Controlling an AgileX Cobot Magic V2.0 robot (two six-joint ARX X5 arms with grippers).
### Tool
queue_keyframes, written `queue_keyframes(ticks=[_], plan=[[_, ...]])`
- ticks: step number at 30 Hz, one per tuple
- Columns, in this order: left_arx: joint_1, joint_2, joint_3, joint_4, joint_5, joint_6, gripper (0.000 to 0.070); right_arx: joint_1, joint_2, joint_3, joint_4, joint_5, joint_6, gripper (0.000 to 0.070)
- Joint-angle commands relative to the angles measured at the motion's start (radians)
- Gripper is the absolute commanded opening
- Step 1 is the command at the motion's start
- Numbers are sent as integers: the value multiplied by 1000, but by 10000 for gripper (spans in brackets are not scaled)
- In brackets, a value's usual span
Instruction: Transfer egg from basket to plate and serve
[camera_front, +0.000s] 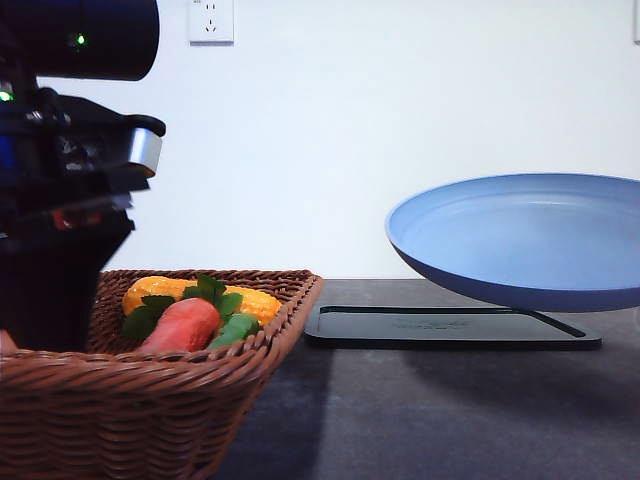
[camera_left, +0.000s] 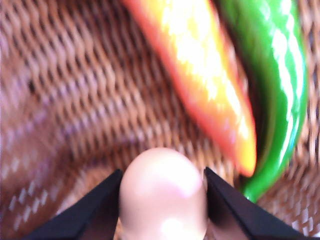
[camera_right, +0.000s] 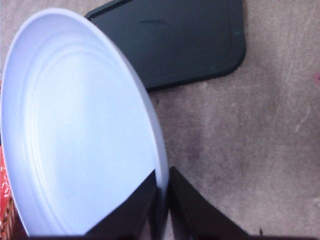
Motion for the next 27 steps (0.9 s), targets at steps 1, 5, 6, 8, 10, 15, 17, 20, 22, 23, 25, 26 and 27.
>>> queue_keyframes(ticks=[1, 5, 6, 8, 10, 15, 17, 20, 22, 23, 25, 26, 27], plan=[[-9, 12, 70, -13, -4, 31, 132, -2, 2, 16, 11, -5, 10, 0], [-12, 12, 203, -28, 3, 38, 132, 3, 2, 16, 9, -13, 43, 0], [-16, 12, 235, -20, 6, 39, 132, 7, 2, 16, 7, -17, 50, 0], [-28, 12, 296, 13, 9, 39, 133, 18, 2, 16, 0, -32, 51, 0], [-44, 12, 345, 65, 10, 39, 134, 33, 3, 16, -15, -40, 51, 0], [-110, 12, 388, 266, 10, 39, 136, 83, 3, 16, -39, -46, 51, 0], [-145, 17, 388, 327, 10, 39, 137, 106, 3, 16, -43, -46, 51, 0], [-203, 40, 388, 378, 10, 44, 137, 132, 3, 16, -44, -45, 52, 0], [-237, 66, 388, 401, 10, 46, 137, 144, 3, 16, -46, -46, 52, 0], [-251, 78, 388, 409, 10, 46, 137, 149, 3, 16, -49, -46, 52, 0], [-280, 113, 388, 423, 10, 46, 137, 160, 3, 16, -59, -46, 53, 0], [-293, 128, 388, 427, 10, 46, 137, 164, 3, 16, -65, -46, 53, 0], [-306, 145, 388, 431, 9, 46, 137, 167, 3, 16, -70, -46, 53, 0]])
